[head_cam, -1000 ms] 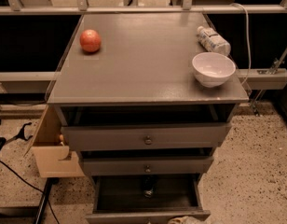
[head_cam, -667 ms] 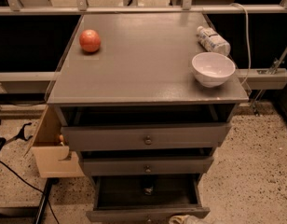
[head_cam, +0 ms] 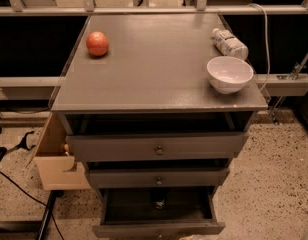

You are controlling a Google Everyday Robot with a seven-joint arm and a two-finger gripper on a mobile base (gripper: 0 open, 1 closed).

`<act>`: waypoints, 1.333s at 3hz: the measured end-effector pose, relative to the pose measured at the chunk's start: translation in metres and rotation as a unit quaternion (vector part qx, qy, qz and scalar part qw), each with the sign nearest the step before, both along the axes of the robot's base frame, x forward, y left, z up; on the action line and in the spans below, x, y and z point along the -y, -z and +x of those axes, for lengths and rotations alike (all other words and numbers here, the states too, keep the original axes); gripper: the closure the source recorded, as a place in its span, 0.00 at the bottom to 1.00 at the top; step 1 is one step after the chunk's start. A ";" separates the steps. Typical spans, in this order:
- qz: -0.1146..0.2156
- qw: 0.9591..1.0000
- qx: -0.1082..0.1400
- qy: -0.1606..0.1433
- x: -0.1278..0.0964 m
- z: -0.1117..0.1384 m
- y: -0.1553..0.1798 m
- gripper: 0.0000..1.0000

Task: Close bottom drawer

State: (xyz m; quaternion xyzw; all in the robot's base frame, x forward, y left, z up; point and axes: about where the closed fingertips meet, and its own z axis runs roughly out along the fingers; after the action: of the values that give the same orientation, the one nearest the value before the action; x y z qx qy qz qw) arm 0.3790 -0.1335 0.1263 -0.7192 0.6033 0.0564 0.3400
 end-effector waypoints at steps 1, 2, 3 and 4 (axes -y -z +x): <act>-0.065 0.996 -0.053 -0.008 0.014 -0.037 0.002 1.00; -0.076 0.994 -0.075 -0.032 -0.016 -0.067 0.005 1.00; -0.056 0.997 -0.053 -0.027 -0.009 -0.052 0.006 1.00; -0.022 0.999 -0.019 -0.020 -0.006 -0.030 0.007 1.00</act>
Offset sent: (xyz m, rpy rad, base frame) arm -0.0346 -0.0147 -0.0022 -0.1204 0.0959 0.0138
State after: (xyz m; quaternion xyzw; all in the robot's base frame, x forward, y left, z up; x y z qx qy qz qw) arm 0.3490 -0.1277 0.1196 -0.7369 0.5966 0.0637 0.3115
